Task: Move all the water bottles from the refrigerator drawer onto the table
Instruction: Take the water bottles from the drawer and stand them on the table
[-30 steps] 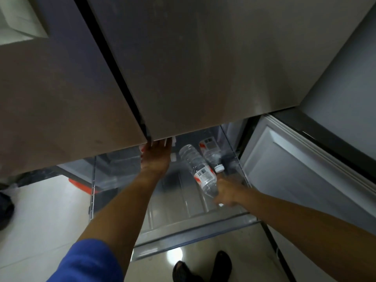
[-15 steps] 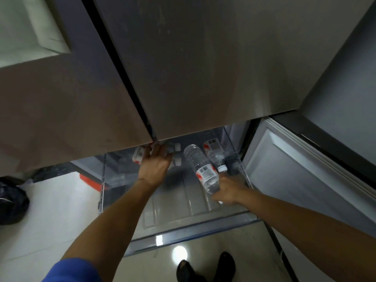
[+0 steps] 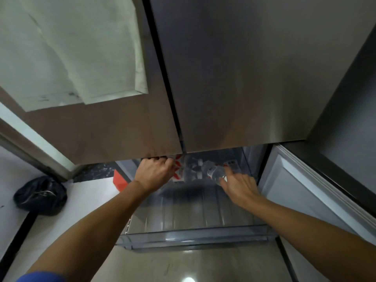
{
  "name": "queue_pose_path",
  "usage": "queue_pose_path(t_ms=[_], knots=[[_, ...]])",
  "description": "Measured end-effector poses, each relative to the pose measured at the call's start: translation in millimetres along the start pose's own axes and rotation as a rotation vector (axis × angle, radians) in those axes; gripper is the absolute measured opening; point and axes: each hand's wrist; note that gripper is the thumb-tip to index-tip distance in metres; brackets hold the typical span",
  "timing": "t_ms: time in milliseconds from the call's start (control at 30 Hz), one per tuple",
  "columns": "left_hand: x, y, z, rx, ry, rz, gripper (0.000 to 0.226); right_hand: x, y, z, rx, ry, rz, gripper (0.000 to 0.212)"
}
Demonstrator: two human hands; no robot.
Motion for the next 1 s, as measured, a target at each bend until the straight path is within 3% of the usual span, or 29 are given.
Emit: queue_pose_path(t_ms=[167,367,533,767,900,1000], knots=[[32,-17,12,0.15,-0.259,-0.122,0.028,-6,-30,-9,0.019,-0.088,0.123,0.035],[52,-64,11,0.169,-0.441,-0.035,0.024,15,-70,-41,0.082,-0.218,0.142,0.032],[100,-121,-8,0.079,-0.614,0.169,0.024,51,-121,-93,0.024,-0.339,0.272,0.035],[253,-204,1,-0.012,-0.82,0.28,0.025,146,-154,-194,-0.1,-0.543,0.403,0.03],[370,-242,31,-0.091,-0.917,0.2,0.024,219,-125,-264,-0.092,-0.718,0.308,0.036],[456,-264,51,-0.119,-0.999,0.049,0.026,275,-90,-319,-0.052,-0.883,0.229,0.043]])
Point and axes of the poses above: each hand's wrist, its own x-axis away from the middle knuckle, its own y-axis out of the palm, z = x × y, and after that the axes turned 6 degrees about y, right-handed
